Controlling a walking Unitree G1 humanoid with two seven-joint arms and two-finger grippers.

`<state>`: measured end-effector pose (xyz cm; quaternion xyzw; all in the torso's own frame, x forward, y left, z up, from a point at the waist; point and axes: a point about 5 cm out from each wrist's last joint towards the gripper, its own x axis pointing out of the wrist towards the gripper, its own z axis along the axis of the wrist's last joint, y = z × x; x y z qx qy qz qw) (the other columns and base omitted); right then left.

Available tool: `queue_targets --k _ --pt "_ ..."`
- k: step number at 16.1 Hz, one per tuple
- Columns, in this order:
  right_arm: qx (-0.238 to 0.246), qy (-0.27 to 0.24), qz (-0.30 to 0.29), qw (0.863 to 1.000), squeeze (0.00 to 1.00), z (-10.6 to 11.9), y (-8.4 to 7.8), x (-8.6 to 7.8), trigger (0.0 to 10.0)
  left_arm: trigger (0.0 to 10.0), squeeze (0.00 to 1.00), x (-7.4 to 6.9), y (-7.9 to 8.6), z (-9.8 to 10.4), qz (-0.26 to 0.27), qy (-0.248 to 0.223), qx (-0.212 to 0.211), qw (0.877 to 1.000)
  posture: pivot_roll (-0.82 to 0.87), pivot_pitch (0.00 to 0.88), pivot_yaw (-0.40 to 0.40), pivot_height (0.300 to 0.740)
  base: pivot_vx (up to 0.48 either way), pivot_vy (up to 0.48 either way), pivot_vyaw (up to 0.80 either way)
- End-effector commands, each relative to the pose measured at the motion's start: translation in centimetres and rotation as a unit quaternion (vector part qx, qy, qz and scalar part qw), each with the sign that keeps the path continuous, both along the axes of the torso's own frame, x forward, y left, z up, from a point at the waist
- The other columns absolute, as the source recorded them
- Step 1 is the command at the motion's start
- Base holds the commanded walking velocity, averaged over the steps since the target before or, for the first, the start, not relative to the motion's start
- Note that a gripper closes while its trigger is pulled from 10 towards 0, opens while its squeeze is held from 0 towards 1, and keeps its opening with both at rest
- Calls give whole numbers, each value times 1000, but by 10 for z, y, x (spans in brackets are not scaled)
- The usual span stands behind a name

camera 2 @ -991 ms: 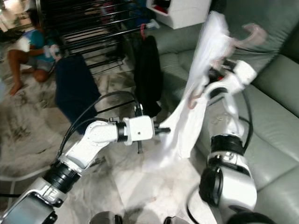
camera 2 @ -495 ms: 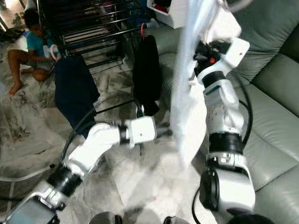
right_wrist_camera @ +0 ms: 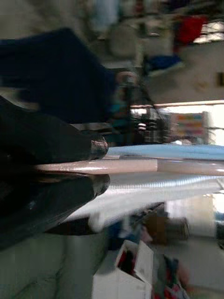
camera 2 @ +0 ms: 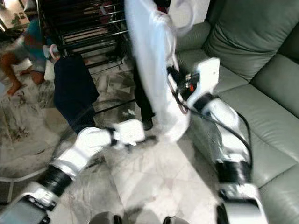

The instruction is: Hang hanger

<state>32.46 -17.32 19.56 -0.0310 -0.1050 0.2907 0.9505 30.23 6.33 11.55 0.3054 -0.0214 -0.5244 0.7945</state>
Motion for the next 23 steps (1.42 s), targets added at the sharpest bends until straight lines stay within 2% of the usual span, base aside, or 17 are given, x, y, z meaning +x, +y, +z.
queue_targets --k 1,4,6,22,23 --pt "-46 -14 42 998 0 -1 0 -12 10000 10000 1000 9 24 5 49 -21 -6 999 -18 0 16 740 0 0 0" --pt "-113 35 43 992 0 -31 -29 -32 10000 10000 1000 15 61 17 76 -65 5 995 -14 0 19 740 0 0 0" --pt "-135 54 59 988 0 -38 -34 -39 10000 10000 1000 15 68 20 76 -83 10 994 -10 0 25 740 0 0 0" --pt "-135 54 59 988 0 -38 -34 -39 10000 10000 1000 15 68 20 76 -83 10 994 -10 0 25 740 0 0 0" --pt "-187 90 125 970 0 -59 -20 -47 10000 10000 1000 34 76 30 90 -149 42 984 -15 0 43 740 0 0 0"
